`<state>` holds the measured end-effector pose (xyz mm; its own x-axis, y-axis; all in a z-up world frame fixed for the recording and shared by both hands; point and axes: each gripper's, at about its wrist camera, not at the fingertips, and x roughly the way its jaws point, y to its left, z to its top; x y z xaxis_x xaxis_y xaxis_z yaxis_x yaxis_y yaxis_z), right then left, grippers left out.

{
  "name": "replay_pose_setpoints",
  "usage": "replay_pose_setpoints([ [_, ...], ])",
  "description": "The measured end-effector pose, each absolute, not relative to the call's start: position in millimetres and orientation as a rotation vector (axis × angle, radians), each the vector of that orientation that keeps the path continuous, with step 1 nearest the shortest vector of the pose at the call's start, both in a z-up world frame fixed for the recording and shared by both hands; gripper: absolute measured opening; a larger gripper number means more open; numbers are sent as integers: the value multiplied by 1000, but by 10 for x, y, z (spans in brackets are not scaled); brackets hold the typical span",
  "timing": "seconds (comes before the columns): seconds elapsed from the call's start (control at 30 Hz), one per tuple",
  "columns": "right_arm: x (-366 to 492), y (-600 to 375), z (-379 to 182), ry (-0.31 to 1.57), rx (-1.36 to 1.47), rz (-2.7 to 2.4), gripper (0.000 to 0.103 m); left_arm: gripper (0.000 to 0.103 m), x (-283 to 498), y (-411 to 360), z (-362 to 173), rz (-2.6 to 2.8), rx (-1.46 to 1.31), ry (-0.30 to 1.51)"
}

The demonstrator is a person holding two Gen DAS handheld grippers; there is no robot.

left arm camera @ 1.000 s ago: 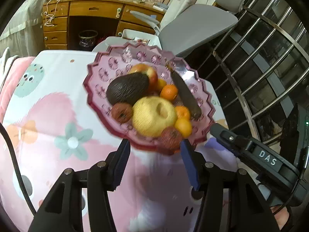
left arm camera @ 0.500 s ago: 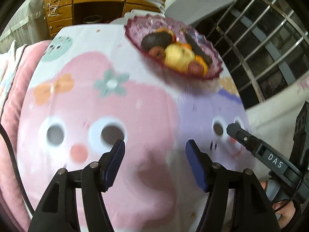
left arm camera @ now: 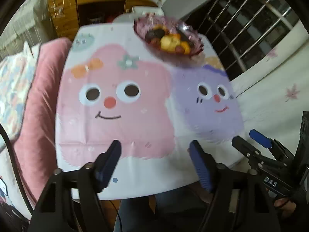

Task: Organize fruits

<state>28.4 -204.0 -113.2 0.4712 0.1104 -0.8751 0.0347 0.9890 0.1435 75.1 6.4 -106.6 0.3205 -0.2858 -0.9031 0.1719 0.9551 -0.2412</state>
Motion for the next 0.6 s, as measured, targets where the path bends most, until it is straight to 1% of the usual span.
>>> replay_pose_setpoints([
  [0.03, 245, -2047, -1000, 1067, 154, 67, 80, 81, 724, 63, -980, -297, -103, 1189],
  [0.13, 175, -2033, -647, 1024, 140, 116, 82, 83, 658, 13, -641, -268, -74, 1118],
  [0.17, 154, -2043, -543, 1020, 138, 124, 83, 85, 625, -8, -514, -261, -71, 1093],
  [0.23, 121, -2074, -354, 1005, 159, 144, 85, 93, 585, -29, -358, -253, -70, 1061],
  [0.27, 95, -2099, -272, 1001, 169, 152, 86, 93, 544, -49, -271, -242, -62, 1038],
  [0.33, 54, -2119, -157, 995, 173, 156, 87, 98, 478, -101, -155, -227, -43, 1011],
  [0.43, -27, -2128, -45, 979, 154, 139, 89, 99, 387, -175, -63, -199, -38, 984],
  [0.6, -185, -2122, -57, 955, 106, 115, 93, 102, 235, -280, -49, -157, -44, 967],
])
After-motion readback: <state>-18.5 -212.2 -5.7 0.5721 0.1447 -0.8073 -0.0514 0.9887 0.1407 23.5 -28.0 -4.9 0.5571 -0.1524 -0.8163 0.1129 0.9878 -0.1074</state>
